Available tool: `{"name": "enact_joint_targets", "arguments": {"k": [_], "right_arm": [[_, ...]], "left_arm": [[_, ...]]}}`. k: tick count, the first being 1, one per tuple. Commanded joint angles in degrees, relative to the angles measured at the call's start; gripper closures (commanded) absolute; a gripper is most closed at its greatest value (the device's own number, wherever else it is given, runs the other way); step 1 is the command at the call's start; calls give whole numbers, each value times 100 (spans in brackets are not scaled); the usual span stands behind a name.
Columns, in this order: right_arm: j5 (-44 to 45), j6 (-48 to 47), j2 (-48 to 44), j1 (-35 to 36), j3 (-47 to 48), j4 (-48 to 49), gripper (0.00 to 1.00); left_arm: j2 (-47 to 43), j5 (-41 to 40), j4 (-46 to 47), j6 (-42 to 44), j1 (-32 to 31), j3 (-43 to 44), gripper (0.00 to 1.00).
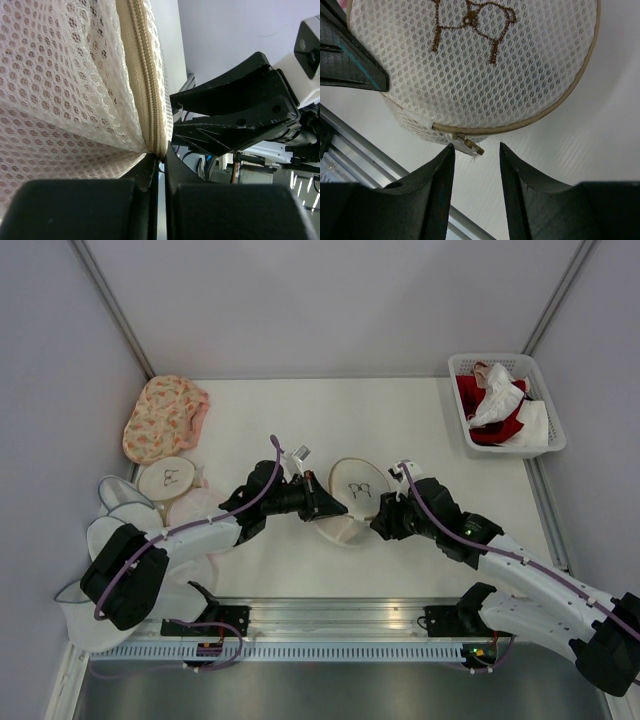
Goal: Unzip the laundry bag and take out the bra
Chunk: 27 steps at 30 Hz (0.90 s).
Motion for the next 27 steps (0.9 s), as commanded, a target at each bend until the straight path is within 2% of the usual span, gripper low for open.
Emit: {"name": "enact_joint_targets", "arguments": {"k": [1,6,9,10,13,17,23,27], "right_arm": [[-13,-74,86,47,205,234,54],[-154,-57,148,47,187,462,60],[-137,-48,165,47,196,524,77],[-119,-48,148,47,205,515,86],[-49,-56,104,47,266,375,100],[232,-83,42,47,406,-185,100],[1426,4,200,47,740,-1310,100],[1981,128,332,47,864,-1620,99]], "left_arm": [[-215,272,103,248,-13,46,98],[-241,351,86,257,-13,29,98],[-259,387,85,283,-13,11,98],[-259,387,51,301,-13,2,98],[-276,387,-20,397,-13,-24,98],[-390,378,-362,590,-13,28,98],[-663,272,-1564,1363,75,335,98],[-830,447,-1926,1680,329,406,98]]}}
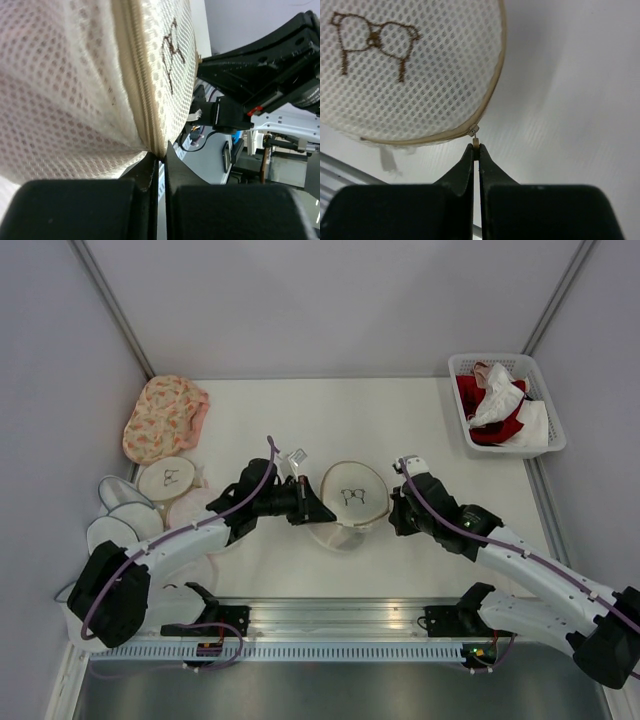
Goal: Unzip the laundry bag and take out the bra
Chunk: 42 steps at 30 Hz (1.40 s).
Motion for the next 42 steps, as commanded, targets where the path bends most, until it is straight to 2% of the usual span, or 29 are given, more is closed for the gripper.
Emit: {"name": "enact_joint_targets", "arguments": {"k": [1,6,12,13,14,15,16,17,20,26,30,35,36,39,40,42], "right_arm": [[980,108,131,-36,285,-573,99],[903,56,290,-36,303,-460,100],[235,-50,-105,-27,188,-117,100],[155,-50,-149,-27,180,-90,100],[68,-50,-237,-27,136,-21,100],[14,-41,-264,-27,127,-2,99],[-99,-41,-316,-18,109,24,100],[-144,-32,-326,-27,92,68,100],[-424,-32,-334,-18,30,234,100],[-1635,-15,-291,-27,-181,1085,99],[-2076,108,-89,-18,-242,1561,100],[-2166,214,114,192,-251,1931,100],[-2166,214,140,236,-251,1957,100],[-2069,223,167,394,-234,1949,100],[-2008,197,132,456,-234,1905,100],[-1929,170,79,500,-234,1835,99]], "left_arm": [[-266,315,-548,753,234,293,98],[67,965,-662,1289,427,775,98],[1349,1291,-382,1222,708,1768,96],[1464,1317,-172,1116,718,1839,64],[1665,1204,21,1002,718,1953,44],[1728,1090,-29,835,718,2024,29],[1755,1002,-30,764,718,2059,5],[1738,801,-30,694,709,2007,0],[1317,46,-83,360,665,1553,0],[244,-484,5,-597,166,708,0],[173,-581,355,-1072,-230,452,0],[418,-695,788,-1425,-355,179,3],[437,-730,805,-1425,-355,170,7],[524,-801,990,-1434,-355,117,42],[533,-853,981,-1451,-355,135,66],[542,-897,972,-1451,-355,126,91]]}}
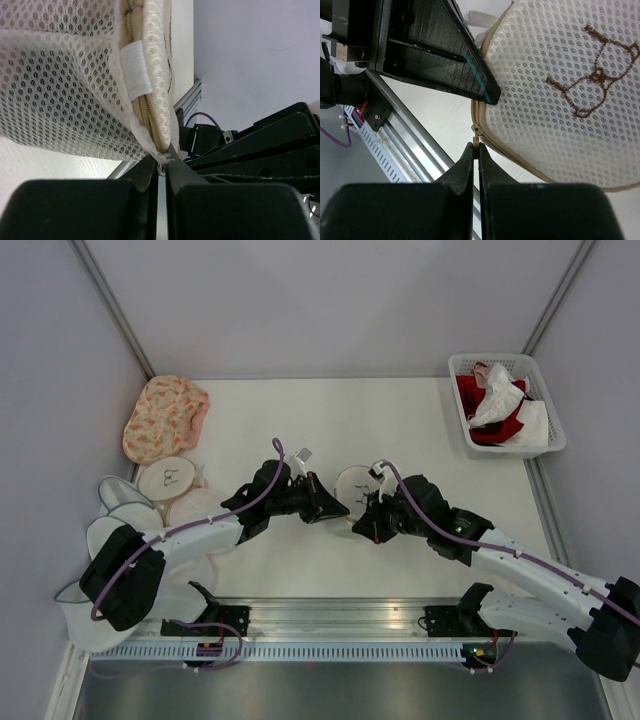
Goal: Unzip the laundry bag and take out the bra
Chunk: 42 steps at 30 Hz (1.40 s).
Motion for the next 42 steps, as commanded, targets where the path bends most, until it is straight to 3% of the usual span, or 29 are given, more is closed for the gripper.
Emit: {"name": "enact_joint_targets", "arguments": {"k": [1,6,10,14,22,26,31,32,33,34,35,36,42], "right_arm": [[54,21,-129,120,-2,191,99],[378,-40,-182,182,50,-177,100],[1301,-75,-33,226,296,-1195,100],[1740,109,73,226,262,-1593,100],[4025,505,635,217,437,-2138,99],[4088,391,461,217,508,-1954,100],[3676,136,65,217,525,-1699,100],[3397,92,-40,217,508,-1655,100],[3255,39,-85,217,490,-1568,100],[3132,13,-111,208,481,-1532,99],[2869,4,-138,208,473,-1488,100],[2762,-40,-147,217,446,-1392,100],[1877,-163,-77,217,385,-989,99]], "left_arm": [[13,-279,369,-153,-16,10,95],[-48,-385,176,-66,-16,45,98],[-197,-429,-61,101,80,63,98],[-329,-245,-185,251,388,45,98],[65,765,-614,1014,573,695,98],[626,1162,-904,1568,678,1151,98],[1488,1416,-1591,2640,1073,2355,98],[1664,1452,-1669,2677,1135,2522,91],[1944,1504,-1714,2686,1179,2846,77],[2069,1470,-1705,2625,1232,2971,55],[2131,1322,-1758,2537,1232,3111,14],[2123,981,-1758,2406,1215,3104,1],[1052,-68,-1618,1580,759,2139,0]]}}
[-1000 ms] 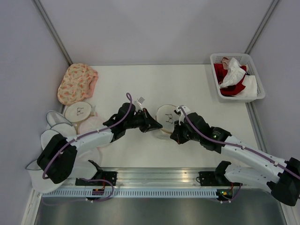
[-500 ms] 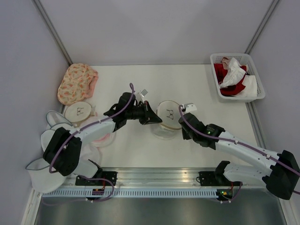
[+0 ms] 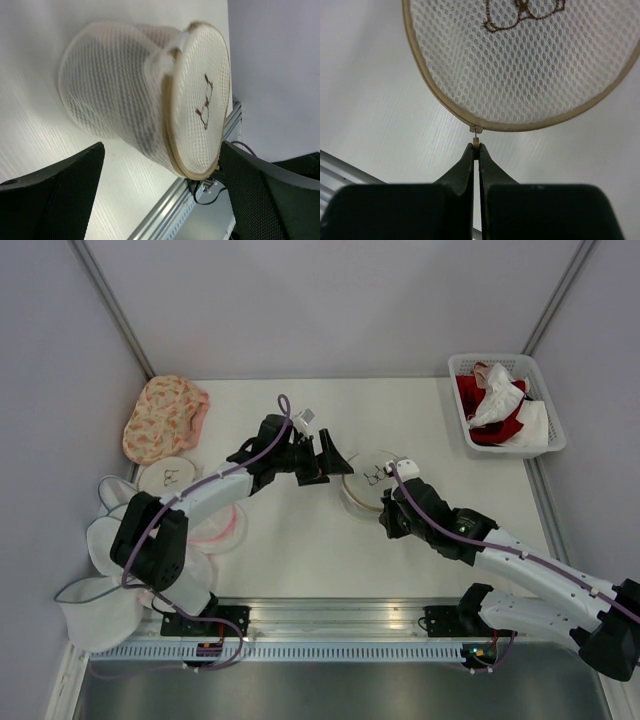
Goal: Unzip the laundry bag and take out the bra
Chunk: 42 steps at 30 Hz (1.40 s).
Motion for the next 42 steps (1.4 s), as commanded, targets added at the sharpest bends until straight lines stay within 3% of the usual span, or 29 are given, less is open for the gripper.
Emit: {"name": "enact_joint_targets", "arguments": {"k": [1,6,9,12,15,16,17,19,22,28,32,42], "right_arm": [[-936,-211,26,-2,48,566,99],[-2070,-264,202,7,-22,1304,100],[-2221,-282,325,7,22,1455,100],[-2230,-256,369,-2,13,1552,100],[-2239,-203,326,7,-22,1570,100],[-2230,-185,299,7,-40,1570,100],[-2222,-185,281,7,-57,1517,100],[-2169,-185,194,7,-66,1368,99],[-2055,-185,53,16,-101,1114,99],[-1502,34,17,7,-312,254,100],[14,350,158,7,-348,-267,99],[2568,1054,580,-28,127,-663,100]], "left_arm": [[-950,-543,20,-515,-424,-496,0],[-1217,-473,448,-1121,-1013,-1129,0],[-1261,-437,766,-1368,-1163,-1472,1],[-1243,-472,924,-1421,-1181,-1631,8],[-1226,-446,1013,-1404,-1181,-1710,37],[-1234,-446,1056,-1404,-1181,-1728,62],[-1234,-498,1057,-1421,-1181,-1728,72],[-1226,-542,1039,-1421,-1181,-1710,86],[-1190,-569,1013,-1404,-1181,-1675,94],[-1234,-622,846,-1263,-1102,-1649,98],[-1278,-534,767,-1149,-1032,-1614,98],[-699,151,328,-394,-760,-772,95]]}}
